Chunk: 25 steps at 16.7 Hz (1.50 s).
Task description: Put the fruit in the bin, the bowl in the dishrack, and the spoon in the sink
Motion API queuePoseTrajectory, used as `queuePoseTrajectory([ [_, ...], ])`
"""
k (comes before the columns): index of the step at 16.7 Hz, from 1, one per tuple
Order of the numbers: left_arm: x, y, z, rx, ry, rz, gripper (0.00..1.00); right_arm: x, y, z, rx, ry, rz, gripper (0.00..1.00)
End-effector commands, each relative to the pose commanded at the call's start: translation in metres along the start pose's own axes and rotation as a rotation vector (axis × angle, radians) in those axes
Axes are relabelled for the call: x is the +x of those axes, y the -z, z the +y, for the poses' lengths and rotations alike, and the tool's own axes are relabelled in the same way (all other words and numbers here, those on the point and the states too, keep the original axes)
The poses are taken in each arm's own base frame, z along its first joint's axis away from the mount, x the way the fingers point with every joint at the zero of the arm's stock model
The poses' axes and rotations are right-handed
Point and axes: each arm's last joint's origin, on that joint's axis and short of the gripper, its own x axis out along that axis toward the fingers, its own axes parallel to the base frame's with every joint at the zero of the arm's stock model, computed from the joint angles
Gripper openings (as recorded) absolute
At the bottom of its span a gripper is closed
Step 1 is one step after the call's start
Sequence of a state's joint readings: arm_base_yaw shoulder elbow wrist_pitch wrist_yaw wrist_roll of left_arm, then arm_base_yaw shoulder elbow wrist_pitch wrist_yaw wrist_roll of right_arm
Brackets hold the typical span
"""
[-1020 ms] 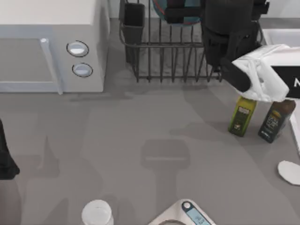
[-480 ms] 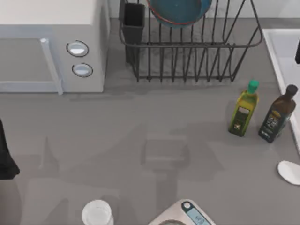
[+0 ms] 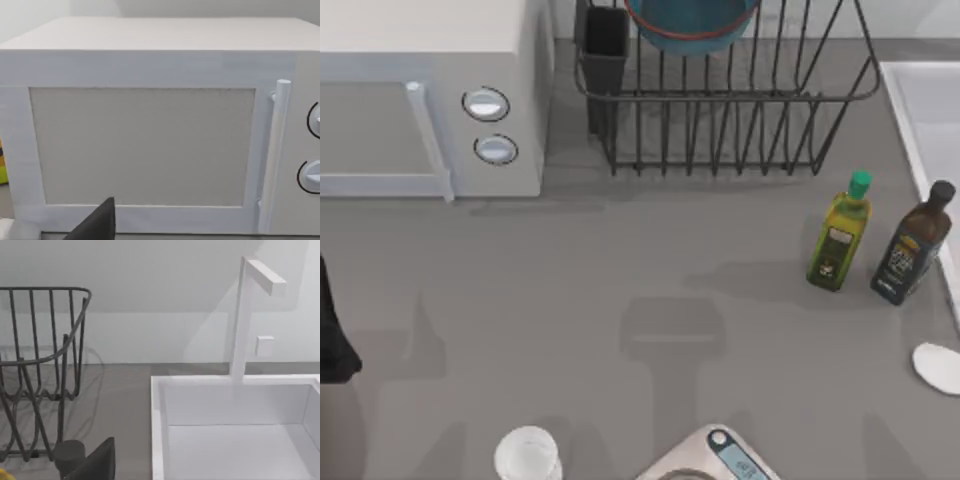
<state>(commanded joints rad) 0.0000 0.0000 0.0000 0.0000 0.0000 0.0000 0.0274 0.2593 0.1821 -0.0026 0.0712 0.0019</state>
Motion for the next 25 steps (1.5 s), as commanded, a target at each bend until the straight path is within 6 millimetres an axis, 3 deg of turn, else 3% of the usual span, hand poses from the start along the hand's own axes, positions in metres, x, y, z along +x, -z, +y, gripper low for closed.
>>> queuePoseTrajectory([
  [3, 0.0, 0.0, 0.0, 0.0, 0.0, 0.0, 1.0, -0.008, 0.027, -0.002, 0.004, -0.025, -0.047, 1.0],
  [6, 0.0, 0.0, 0.0, 0.0, 0.0, 0.0, 1.0, -0.009, 0.041, -0.002, 0.005, -0.042, -0.077, 1.0],
  [14, 0.0, 0.0, 0.0, 0.0, 0.0, 0.0, 1.0, -0.009, 0.037, -0.002, -0.029, -0.039, -0.041, 1.0],
  [20, 0.0, 0.0, 0.0, 0.0, 0.0, 0.0, 1.0, 0.004, 0.009, -0.005, -0.336, -0.066, 0.341, 1.0],
  [25, 0.0, 0.0, 0.0, 0.0, 0.0, 0.0, 1.0, 0.043, -0.006, -0.011, -0.64, -0.273, 0.83, 1.0],
])
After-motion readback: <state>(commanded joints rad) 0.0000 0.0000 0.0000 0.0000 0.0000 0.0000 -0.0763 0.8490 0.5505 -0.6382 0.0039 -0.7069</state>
